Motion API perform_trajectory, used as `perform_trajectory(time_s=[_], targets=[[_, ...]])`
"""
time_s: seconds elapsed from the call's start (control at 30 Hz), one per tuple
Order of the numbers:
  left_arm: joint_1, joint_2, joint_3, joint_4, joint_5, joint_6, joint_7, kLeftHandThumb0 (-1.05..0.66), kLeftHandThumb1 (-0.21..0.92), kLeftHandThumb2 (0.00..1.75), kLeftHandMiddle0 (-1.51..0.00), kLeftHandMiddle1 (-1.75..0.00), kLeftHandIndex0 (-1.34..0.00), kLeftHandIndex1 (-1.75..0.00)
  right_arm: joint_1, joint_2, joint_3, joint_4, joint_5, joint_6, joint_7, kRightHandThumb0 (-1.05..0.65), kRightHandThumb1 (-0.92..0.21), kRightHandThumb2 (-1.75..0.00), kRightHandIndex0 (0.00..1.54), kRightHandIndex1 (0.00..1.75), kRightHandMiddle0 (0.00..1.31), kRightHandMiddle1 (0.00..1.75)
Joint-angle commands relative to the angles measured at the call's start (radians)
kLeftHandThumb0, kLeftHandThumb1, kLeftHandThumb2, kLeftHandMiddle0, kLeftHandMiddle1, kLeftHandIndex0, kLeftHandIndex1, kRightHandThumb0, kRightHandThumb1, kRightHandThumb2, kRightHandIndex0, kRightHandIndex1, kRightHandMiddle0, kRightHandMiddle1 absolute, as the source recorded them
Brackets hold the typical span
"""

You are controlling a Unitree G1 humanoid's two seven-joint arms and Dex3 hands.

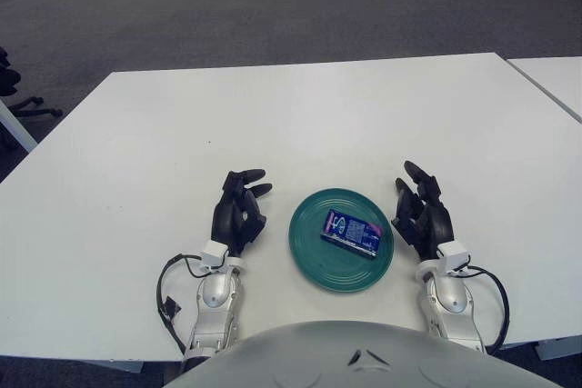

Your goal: Put the gum into the plate.

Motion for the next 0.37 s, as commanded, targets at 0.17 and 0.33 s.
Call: perform_trajectory(time_s=[0.17, 0.33], targets=[[0.033, -0.004, 0.007, 0.061, -0.017, 0.027, -0.014, -0.87, 0.92, 0.96, -0.42, -1.0, -0.23, -1.33, 0.088, 0.004, 0.003, 0.076, 0.008, 0.115, 0.002, -0.77, -0.92, -0.88, 0.32, 0.01, 0.0, 0.53], [0.031, 0.004, 0.007, 0.051, -0.005, 0.032, -0.013, -0.89, 0.92, 0.96, -0.41, -0.98, -0.21, -1.32, 0.085, 0.004, 0.007, 0.074, 0.008, 0.12, 0.002, -0.78, -0.92, -0.89, 0.32, 0.01, 0.0, 0.52]])
